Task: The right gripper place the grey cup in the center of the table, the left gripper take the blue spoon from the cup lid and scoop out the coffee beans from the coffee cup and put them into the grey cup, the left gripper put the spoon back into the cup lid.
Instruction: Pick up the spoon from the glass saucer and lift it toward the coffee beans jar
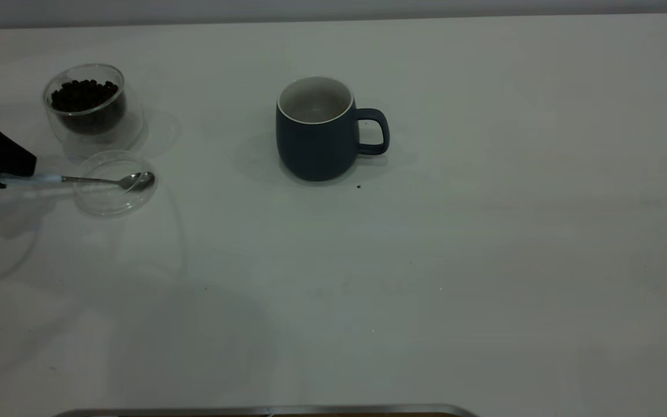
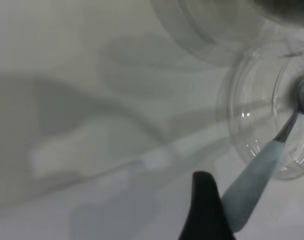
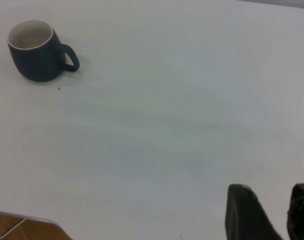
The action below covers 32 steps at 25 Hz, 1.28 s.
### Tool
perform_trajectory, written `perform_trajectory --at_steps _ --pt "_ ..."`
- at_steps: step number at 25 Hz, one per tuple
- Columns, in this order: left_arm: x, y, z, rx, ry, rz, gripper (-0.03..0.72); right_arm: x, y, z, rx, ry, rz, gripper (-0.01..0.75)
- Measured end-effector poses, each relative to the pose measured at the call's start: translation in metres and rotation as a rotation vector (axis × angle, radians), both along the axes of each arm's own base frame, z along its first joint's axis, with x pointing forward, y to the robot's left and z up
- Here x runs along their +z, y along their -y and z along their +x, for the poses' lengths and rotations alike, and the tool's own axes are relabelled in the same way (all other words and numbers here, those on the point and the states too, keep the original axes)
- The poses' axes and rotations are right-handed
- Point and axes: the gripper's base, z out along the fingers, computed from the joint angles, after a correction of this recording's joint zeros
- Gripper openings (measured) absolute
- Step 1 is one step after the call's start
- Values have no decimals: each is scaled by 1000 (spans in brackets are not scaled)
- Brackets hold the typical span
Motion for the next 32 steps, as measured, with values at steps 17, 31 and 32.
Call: perform_trajectory --at_steps 17,31,32 --pt "-16 2 -3 7 -21 -22 593 0 0 0 0 0 0 242" --pt "-12 5 2 5 48 -62 592 0 0 0 0 0 1 242" --pt "-12 5 2 4 48 -62 592 0 0 0 0 0 1 242"
